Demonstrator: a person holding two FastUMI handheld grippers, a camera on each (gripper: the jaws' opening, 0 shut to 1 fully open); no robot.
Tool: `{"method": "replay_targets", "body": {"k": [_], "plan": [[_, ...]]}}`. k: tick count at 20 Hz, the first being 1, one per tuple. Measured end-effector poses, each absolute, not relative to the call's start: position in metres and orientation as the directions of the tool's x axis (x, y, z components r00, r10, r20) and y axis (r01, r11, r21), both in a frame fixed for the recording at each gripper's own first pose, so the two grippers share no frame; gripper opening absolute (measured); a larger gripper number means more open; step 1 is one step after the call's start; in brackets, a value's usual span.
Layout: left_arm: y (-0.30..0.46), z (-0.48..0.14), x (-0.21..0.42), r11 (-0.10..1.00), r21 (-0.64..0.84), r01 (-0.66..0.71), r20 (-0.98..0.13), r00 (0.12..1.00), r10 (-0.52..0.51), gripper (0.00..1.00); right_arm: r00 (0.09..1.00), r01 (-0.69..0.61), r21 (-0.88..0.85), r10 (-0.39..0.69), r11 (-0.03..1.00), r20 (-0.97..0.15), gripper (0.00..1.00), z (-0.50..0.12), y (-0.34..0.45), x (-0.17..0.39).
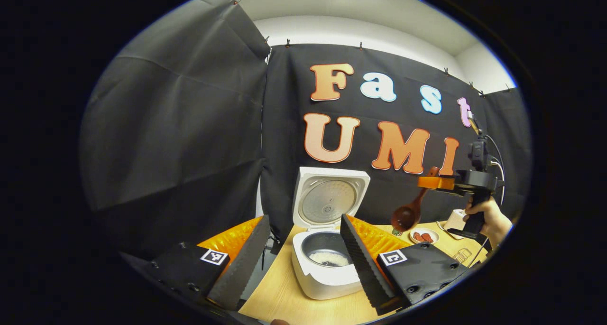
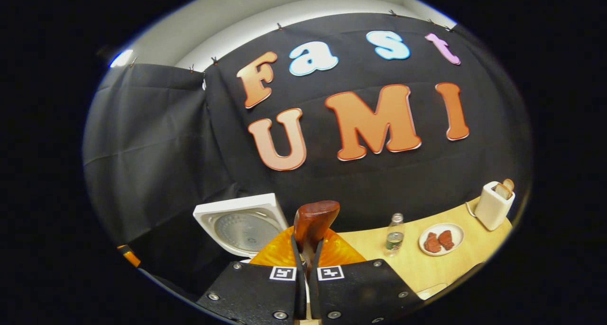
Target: Close the left gripper, press the button to open the rice cooker; take a wooden spoon from the chopstick holder with the right hand, scoop a spoonful of rice and pour it into the rice cooker, then put the wooden spoon back into the chopstick holder.
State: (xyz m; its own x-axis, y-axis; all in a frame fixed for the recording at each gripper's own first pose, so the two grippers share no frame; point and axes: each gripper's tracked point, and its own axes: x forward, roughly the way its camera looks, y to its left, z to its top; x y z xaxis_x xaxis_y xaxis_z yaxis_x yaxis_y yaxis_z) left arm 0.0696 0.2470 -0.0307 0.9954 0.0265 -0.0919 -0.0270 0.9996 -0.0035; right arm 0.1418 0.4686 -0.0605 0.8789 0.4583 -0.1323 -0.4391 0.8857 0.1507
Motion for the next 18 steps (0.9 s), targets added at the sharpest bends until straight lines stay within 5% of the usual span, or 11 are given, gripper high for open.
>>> {"method": "replay_targets", "body": {"k": [9, 18], "plan": [[0.201, -0.024, 0.079, 1.000, -0.013, -0.014, -0.065, 0.998, 0.014, 1.00, 0.970, -0.160, 0.166, 0.186, 0.973, -0.156, 0.02, -0.078, 0.233, 0.150], [0.157, -0.030, 0.074, 0.999, -0.011, -0.038, -0.073, 0.997, 0.037, 1.00, 0.970, 0.042, 0.208, 0.010, 0.977, -0.241, 0.02, -0.151, 0.070, 0.158]]}}
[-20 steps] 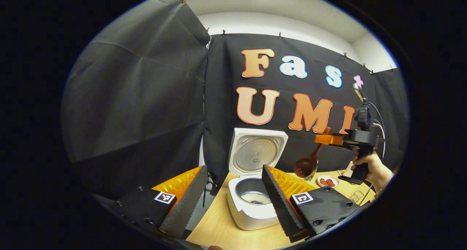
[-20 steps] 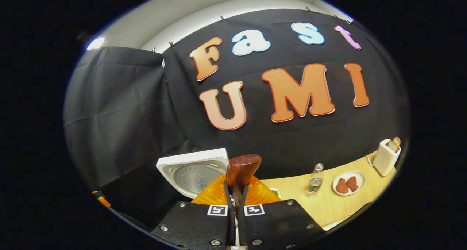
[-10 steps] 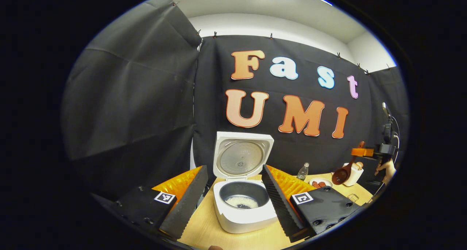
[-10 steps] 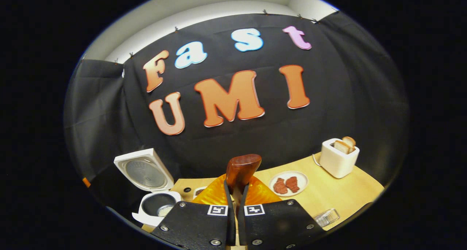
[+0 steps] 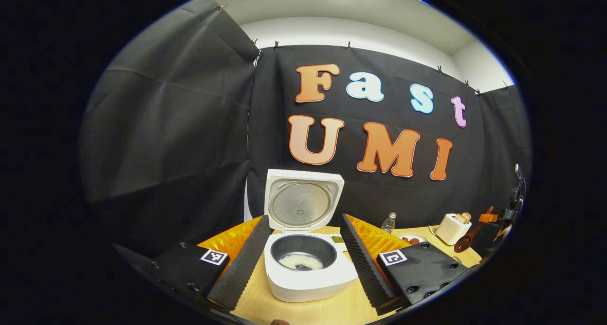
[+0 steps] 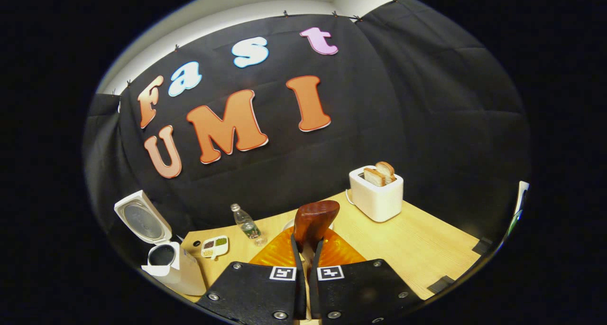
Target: Close the left gripper, press the button to open the rice cooker; take a wooden spoon from the chopstick holder with the right hand, scoop a spoonful of rice and pour it into the rice cooker, then put the wooden spoon back into the chopstick holder.
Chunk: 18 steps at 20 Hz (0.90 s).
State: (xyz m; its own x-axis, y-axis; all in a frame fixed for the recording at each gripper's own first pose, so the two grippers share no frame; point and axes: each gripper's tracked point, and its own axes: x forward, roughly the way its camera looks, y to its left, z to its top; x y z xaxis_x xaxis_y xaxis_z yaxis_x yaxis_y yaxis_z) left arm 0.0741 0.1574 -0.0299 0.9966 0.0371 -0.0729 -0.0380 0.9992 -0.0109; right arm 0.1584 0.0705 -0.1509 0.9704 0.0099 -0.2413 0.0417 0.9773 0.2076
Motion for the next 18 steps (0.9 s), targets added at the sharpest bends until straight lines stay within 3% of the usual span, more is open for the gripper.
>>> {"method": "replay_targets", "body": {"k": [10, 18], "plan": [[0.113, -0.037, 0.071, 0.999, 0.014, -0.048, -0.091, 0.995, 0.049, 1.00, 0.921, 0.101, 0.249, 0.005, 0.963, -0.389, 0.02, -0.264, 0.045, 0.162], [0.114, -0.041, 0.064, 0.996, 0.047, -0.076, -0.102, 0.991, 0.081, 1.00, 0.909, 0.136, 0.313, 0.007, 0.940, -0.418, 0.06, -0.294, 0.033, 0.166]]}}
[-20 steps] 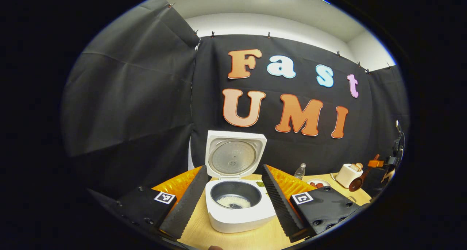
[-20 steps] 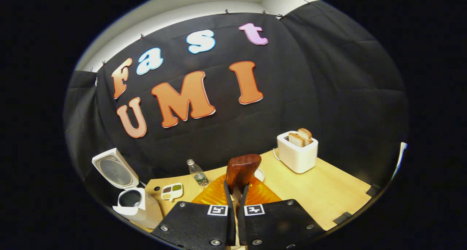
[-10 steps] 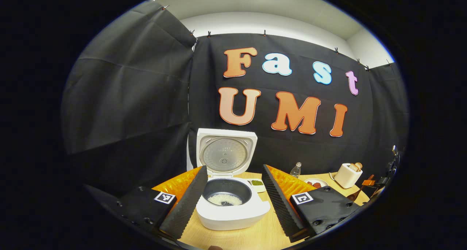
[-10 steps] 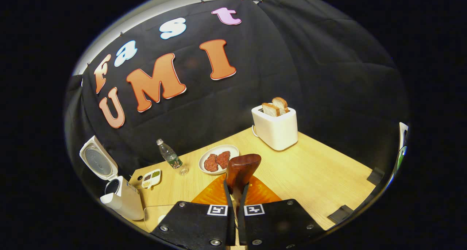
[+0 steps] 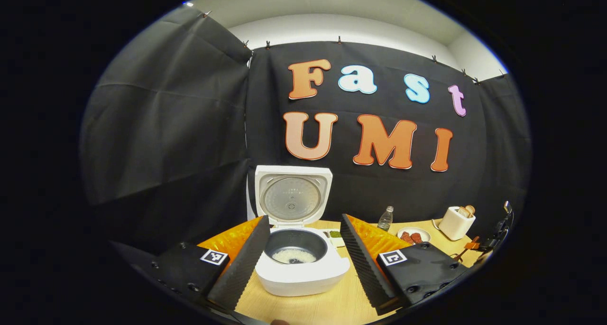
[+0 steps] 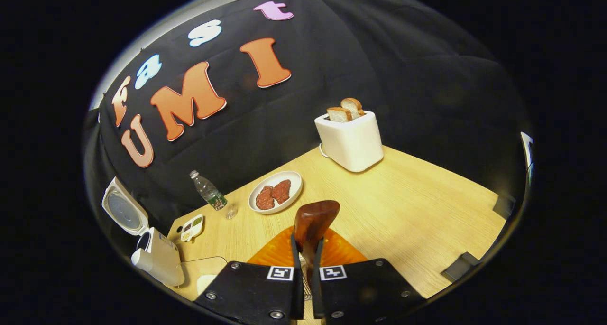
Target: Close the left gripper, press the button to open the rice cooker; take a wooden spoon from the chopstick holder with the right hand, scoop a spoonful of rice and pour it into the rice cooker, then put the wooden spoon back into the chopstick holder.
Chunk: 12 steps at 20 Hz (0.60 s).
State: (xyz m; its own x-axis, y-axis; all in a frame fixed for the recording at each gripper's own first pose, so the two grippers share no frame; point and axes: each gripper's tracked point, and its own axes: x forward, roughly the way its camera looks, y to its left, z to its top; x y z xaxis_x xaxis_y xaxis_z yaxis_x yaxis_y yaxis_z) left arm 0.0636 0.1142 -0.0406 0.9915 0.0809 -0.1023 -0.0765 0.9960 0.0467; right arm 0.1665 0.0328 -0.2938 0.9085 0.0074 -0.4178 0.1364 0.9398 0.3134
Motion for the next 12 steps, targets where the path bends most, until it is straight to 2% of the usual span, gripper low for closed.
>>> {"method": "replay_targets", "body": {"k": [5, 7, 8, 9, 12], "plan": [[0.115, -0.043, 0.062, 0.996, 0.046, -0.078, -0.108, 0.991, 0.083, 1.00, 0.884, 0.206, 0.328, -0.032, 0.922, -0.466, 0.22, -0.302, 0.009, 0.160], [0.115, -0.043, 0.062, 0.997, 0.041, -0.072, -0.111, 0.991, 0.076, 1.00, 0.881, 0.223, 0.327, -0.047, 0.918, -0.470, 0.36, -0.296, 0.004, 0.152], [0.116, -0.042, 0.063, 0.997, 0.038, -0.069, -0.111, 0.991, 0.073, 1.00, 0.878, 0.235, 0.321, -0.059, 0.917, -0.475, 0.50, -0.293, 0.001, 0.150], [0.116, -0.041, 0.063, 0.997, 0.035, -0.066, -0.111, 0.991, 0.070, 1.00, 0.878, 0.246, 0.310, -0.075, 0.919, -0.473, 0.56, -0.288, -0.003, 0.148], [0.120, -0.038, 0.064, 0.998, 0.024, -0.061, -0.107, 0.992, 0.063, 1.00, 0.886, 0.257, 0.284, -0.108, 0.924, -0.450, 0.84, -0.261, -0.010, 0.140]]}}
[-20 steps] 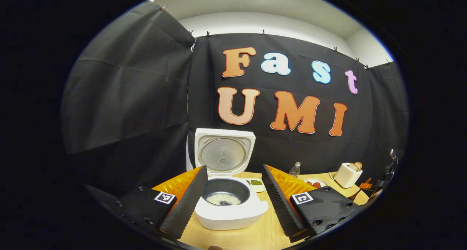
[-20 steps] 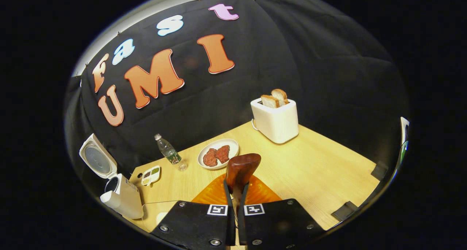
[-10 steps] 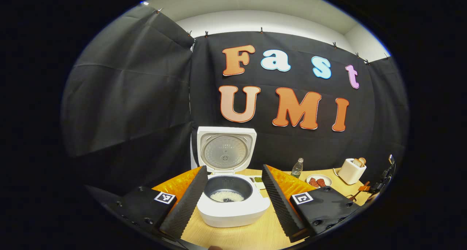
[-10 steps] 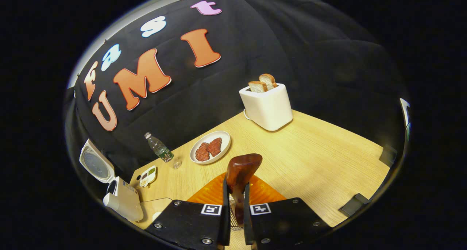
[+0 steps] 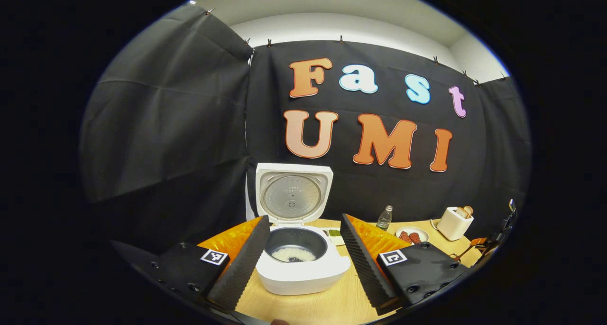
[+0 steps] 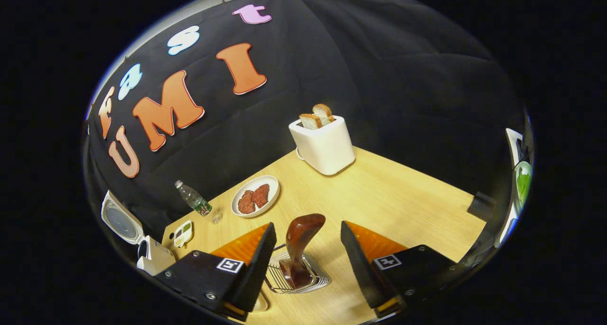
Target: Close the left gripper, press the button to open the rice cooker; take a wooden spoon from the chopstick holder with the right hand, scoop a spoonful of rice and pour it into the rice cooker, then put the wooden spoon back into the chopstick holder.
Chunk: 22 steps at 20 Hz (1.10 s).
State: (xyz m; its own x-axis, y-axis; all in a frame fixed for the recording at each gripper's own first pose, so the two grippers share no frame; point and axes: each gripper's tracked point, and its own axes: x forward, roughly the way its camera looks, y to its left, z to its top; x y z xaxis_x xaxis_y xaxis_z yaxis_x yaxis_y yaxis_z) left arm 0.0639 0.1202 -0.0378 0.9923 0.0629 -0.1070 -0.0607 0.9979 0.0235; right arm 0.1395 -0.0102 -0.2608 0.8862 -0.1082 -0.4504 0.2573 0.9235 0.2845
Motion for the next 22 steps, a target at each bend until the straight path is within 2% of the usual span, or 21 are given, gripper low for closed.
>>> {"method": "replay_targets", "body": {"k": [2, 7, 16, 22], "plan": [[0.127, -0.035, 0.068, 0.998, 0.016, -0.065, -0.107, 0.992, 0.066, 1.00, 0.893, 0.270, 0.264, -0.139, 0.926, -0.429, 0.95, -0.242, -0.015, 0.134], [0.149, -0.004, 0.113, 0.997, -0.010, -0.078, -0.102, 0.992, 0.077, 1.00, 0.908, 0.264, 0.190, -0.178, 0.946, -0.380, 0.95, -0.195, -0.009, 0.113], [0.180, 0.071, 0.298, 0.992, 0.063, -0.107, -0.074, 0.991, 0.112, 1.00, 0.931, 0.211, 0.016, -0.196, 0.977, -0.309, 0.95, -0.145, 0.031, 0.081], [0.179, 0.049, 0.413, 0.982, 0.160, -0.102, -0.174, 0.976, 0.130, 1.00, 0.928, 0.231, 0.017, -0.215, 0.973, -0.304, 0.95, -0.134, 0.038, 0.073]]}}
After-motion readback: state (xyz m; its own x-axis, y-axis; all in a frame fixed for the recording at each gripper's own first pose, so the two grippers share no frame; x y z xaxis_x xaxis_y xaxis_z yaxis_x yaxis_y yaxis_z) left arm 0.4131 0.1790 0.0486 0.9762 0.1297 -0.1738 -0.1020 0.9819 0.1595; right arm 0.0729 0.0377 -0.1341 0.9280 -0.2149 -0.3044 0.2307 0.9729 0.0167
